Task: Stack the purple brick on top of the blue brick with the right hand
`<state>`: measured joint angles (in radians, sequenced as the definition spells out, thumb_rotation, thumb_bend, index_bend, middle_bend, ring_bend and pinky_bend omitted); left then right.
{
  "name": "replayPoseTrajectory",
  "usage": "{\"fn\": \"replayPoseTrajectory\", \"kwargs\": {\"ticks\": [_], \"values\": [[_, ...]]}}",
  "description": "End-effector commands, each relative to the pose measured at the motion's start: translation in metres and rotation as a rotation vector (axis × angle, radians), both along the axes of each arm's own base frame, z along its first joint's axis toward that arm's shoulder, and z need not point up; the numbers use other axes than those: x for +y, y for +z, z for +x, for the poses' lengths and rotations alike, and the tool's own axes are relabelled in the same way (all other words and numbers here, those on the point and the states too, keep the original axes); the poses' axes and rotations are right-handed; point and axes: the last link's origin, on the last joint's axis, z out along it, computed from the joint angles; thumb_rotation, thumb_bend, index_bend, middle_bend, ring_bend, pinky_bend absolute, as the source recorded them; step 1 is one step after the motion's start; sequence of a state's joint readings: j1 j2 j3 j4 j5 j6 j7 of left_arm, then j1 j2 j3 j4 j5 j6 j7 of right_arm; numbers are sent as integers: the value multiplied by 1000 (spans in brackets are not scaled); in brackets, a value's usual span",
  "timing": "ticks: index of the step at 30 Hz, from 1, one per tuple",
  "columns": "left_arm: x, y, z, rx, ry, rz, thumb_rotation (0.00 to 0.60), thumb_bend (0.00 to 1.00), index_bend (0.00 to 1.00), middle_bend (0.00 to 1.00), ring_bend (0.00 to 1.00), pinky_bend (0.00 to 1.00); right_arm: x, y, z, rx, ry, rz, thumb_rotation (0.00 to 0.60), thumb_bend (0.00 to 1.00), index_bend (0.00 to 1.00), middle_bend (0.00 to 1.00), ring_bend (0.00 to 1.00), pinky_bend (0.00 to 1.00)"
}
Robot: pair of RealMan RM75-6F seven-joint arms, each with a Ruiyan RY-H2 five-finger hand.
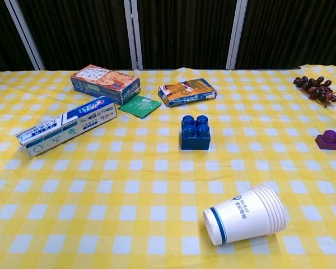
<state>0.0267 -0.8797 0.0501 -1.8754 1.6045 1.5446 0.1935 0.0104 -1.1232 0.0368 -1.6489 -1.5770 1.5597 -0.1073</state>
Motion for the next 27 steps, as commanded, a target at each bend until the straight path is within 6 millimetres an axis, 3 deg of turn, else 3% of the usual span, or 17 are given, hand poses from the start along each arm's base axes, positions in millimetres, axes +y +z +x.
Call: {"fn": "replayPoseTrajectory", "kwargs": {"ticks": [1,23,27], "values": [[0,1,0,-2,-2,2,600,0,118,0,0,42,0,-1,1,3,1,2,600,444,119,0,2,0],[0,-5,1,10,5,-19,600,0,118,0,0,42,-3,-7,-3,0,-17,35,600,444,119,0,2,0],[1,-6,2,6,7,-15,600,0,118,0,0,42,-23,-15,7,-31,18,89,600,444,129,0,2,0]]}}
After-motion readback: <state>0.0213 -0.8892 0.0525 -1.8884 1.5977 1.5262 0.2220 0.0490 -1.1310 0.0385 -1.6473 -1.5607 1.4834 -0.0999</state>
